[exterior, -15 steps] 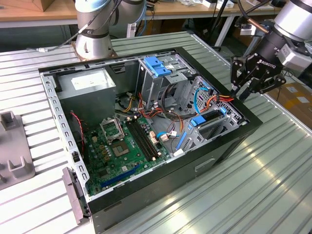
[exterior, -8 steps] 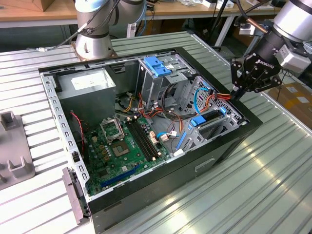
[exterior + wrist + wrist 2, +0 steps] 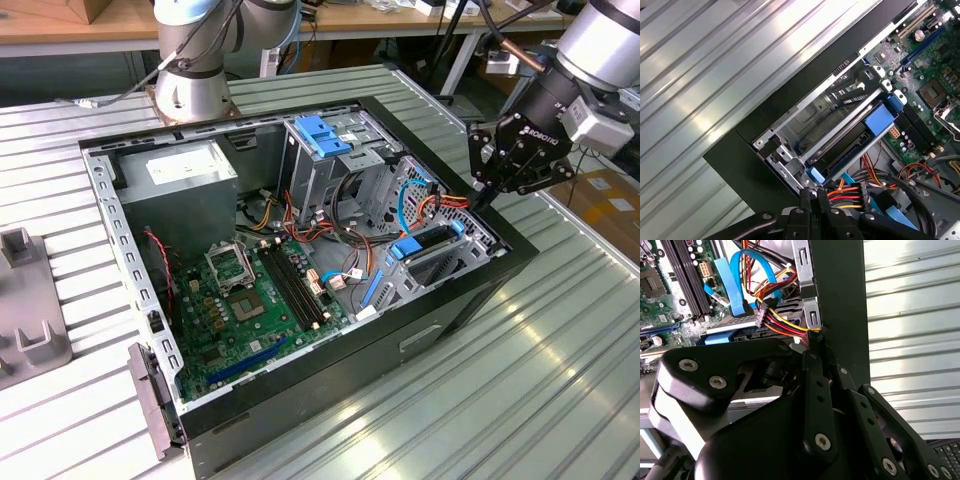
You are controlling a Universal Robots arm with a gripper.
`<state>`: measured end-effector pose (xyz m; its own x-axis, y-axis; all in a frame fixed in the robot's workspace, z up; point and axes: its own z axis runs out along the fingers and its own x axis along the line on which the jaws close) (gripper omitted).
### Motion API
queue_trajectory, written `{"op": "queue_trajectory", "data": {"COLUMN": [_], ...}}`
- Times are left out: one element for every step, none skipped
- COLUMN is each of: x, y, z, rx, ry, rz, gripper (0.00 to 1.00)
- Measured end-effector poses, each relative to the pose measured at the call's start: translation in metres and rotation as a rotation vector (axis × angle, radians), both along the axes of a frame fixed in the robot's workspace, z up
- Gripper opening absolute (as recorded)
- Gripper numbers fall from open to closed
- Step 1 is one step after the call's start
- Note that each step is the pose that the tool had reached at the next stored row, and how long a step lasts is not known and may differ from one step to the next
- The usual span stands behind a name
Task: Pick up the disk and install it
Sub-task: 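Insert the first disk wire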
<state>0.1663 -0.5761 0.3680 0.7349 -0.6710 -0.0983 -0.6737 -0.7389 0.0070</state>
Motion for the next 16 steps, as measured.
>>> {"op": "queue_trajectory", "data": {"x": [0.0000,-0.0001,0.0000,-0.0001,-0.0001,-0.0001,-0.0001,-0.0001,-0.0002,-0.0004,-0.0007,-0.0011,-0.0017,-0.0024,-0.0030,-0.0034], "y": [-0.0001,-0.0001,-0.0001,-0.0001,-0.0001,-0.0001,0.0000,-0.0001,-0.0001,-0.0001,-0.0001,-0.0001,-0.0001,-0.0001,-0.0001,-0.0001], "z": [-0.0006,-0.0010,-0.0015,-0.0022,-0.0026,-0.0028,-0.0029,-0.0029,-0.0029,-0.0029,-0.0030,-0.0030,-0.0030,-0.0029,-0.0029,-0.0029], "rx": [-0.0001,-0.0001,0.0000,0.0000,0.0000,-0.0001,0.0000,0.0001,0.0001,0.0000,0.0002,0.0003,0.0004,0.0007,0.0011,0.0014], "ry": [0.0000,0.0000,0.0000,0.0000,0.0000,0.0000,-0.0001,0.0000,0.0000,0.0000,0.0000,0.0000,0.0000,0.0000,0.0001,0.0001], "rz": [-0.016,-0.029,-0.048,-0.075,-0.093,-0.109,-0.128,-0.148,-0.160,-0.175,-0.190,-0.200,-0.216,-0.229,-0.237,-0.242], "gripper": [0.17,0.17,0.17,0.17,0.17,0.17,0.17,0.17,0.17,0.17,0.17,0.17,0.17,0.17,0.17,0.17]}}
